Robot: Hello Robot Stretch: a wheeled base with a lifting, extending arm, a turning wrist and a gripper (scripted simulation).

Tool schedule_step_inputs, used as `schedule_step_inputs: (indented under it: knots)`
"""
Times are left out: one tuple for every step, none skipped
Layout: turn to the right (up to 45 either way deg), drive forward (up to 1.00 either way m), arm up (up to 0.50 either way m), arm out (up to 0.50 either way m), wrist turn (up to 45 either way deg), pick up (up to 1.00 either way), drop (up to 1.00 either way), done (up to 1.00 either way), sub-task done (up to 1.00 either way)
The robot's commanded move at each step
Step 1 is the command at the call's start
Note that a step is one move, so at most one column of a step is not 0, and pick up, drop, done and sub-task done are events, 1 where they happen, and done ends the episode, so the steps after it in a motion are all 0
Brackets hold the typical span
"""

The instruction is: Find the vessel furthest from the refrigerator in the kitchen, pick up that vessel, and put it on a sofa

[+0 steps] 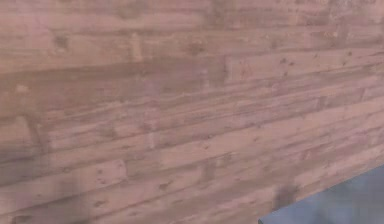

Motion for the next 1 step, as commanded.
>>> schedule_step_inputs:
  knots:
    - [0.0, 0.00, 0.50, 0.00, 0.0, 0.00, 0.00, 0.00, 0.00]
